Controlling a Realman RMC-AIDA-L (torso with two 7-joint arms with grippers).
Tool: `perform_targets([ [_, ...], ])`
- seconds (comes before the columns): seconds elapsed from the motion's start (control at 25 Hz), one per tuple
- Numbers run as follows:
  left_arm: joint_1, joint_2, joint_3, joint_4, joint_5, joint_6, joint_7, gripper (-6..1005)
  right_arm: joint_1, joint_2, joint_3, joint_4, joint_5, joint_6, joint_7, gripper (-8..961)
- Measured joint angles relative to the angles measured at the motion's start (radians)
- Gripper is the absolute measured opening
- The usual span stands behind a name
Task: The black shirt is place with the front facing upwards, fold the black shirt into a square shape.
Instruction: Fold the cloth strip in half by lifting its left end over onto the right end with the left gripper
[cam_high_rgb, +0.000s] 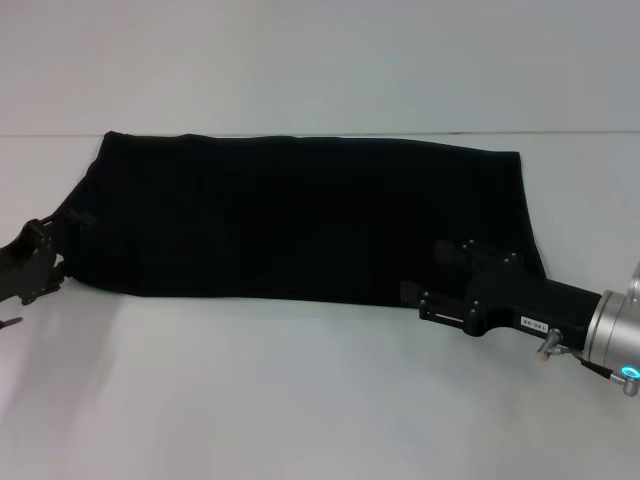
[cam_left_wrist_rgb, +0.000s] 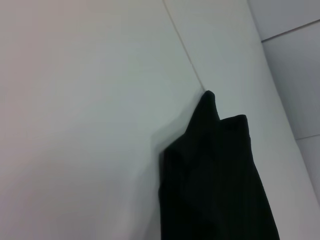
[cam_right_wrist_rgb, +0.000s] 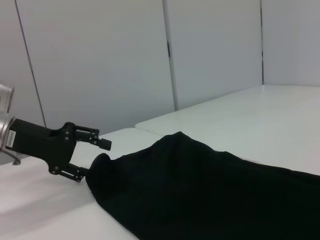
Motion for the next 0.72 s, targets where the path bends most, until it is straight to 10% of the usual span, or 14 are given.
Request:
perform_targets([
  [0.36,0.001,0.007,0.001,0.014,0.076,-0.002,0.003,684,-0.007,0.0,0.0,0.0,0.005,-0.006,0.001,827],
  [0.72,-0.006,-0.013,0.019,0.048,0.131,-0.039,0.007,318,-0.006,0.0,0.0,0.0,0.006,-0.012,0.007,827],
])
